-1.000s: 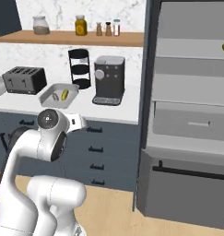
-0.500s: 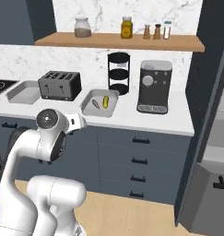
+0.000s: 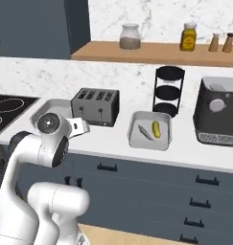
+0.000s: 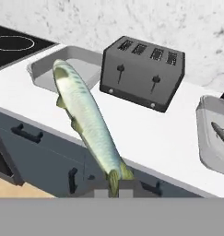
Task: Place one cucumber and one fish in each tupperware on the nearby counter, to pack two identical lunches.
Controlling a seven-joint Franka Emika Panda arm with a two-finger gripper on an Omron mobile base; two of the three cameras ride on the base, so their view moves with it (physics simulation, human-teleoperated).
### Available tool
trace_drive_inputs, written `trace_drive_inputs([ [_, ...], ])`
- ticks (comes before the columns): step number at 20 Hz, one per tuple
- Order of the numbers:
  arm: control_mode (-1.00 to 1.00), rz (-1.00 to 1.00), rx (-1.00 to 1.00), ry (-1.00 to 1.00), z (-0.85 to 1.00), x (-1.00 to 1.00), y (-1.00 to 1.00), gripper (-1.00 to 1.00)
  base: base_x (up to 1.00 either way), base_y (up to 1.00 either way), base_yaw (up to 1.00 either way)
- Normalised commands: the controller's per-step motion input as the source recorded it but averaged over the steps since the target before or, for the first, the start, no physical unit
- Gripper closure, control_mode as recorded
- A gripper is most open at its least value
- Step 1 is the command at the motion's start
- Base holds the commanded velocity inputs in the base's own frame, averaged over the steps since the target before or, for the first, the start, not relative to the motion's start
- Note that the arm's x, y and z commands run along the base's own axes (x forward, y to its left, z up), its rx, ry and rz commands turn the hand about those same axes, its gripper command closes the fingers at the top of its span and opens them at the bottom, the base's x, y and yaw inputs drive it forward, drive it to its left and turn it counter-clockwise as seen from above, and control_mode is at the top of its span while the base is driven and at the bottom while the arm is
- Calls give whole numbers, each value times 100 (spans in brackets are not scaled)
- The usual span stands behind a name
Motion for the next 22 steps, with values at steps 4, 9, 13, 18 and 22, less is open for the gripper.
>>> trace_drive_inputs([
  [4, 100, 0, 0, 0, 0, 0, 0, 100, 100, 100, -12],
  [9, 100, 0, 0, 0, 0, 0, 0, 100, 90, 100, -24],
  [13, -100, -19, -11, 27, -75, 65, 34, 100, 21, 25, -6],
  [18, -100, -26, -12, 41, -97, 77, 2, 100, 0, 0, 0],
  [22, -100, -13, -1, 13, -56, 100, 35, 100, 0, 0, 0],
])
